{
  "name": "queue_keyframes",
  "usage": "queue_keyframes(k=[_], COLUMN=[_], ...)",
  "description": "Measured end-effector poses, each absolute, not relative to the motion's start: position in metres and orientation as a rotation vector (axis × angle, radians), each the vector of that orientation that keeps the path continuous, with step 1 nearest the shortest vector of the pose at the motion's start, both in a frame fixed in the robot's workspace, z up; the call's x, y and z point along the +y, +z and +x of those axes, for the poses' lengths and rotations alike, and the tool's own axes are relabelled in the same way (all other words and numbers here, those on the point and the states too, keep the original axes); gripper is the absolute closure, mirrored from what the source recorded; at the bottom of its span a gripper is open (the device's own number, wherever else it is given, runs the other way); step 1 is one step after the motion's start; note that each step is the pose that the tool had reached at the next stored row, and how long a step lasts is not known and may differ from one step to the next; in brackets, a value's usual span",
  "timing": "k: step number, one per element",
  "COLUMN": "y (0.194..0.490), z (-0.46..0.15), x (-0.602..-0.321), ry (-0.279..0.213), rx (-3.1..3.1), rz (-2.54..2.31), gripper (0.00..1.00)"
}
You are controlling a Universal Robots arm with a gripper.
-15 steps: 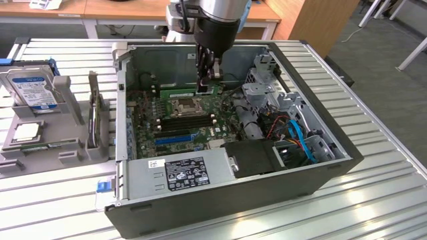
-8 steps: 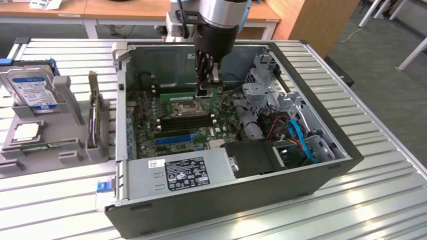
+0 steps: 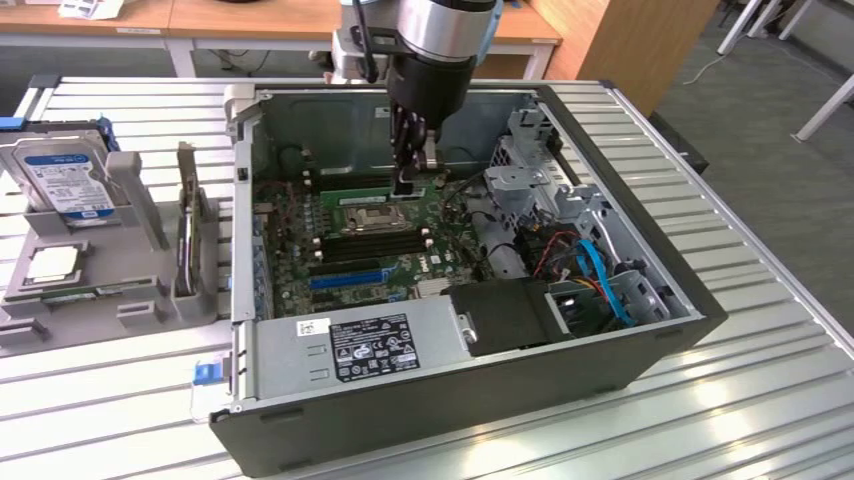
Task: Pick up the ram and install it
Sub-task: 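Insert the ram into the slot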
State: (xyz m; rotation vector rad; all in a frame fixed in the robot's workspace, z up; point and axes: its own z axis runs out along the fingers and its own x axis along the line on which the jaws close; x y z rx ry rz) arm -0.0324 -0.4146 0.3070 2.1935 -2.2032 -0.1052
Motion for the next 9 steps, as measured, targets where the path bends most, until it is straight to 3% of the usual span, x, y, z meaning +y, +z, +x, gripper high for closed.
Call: queue_keyframes(k=[9], y=[0.3066], z=[-0.0287], x=[-0.4145], ry=[-0.105], rx=[-2.203], rz=[2.194], gripper=[0.89])
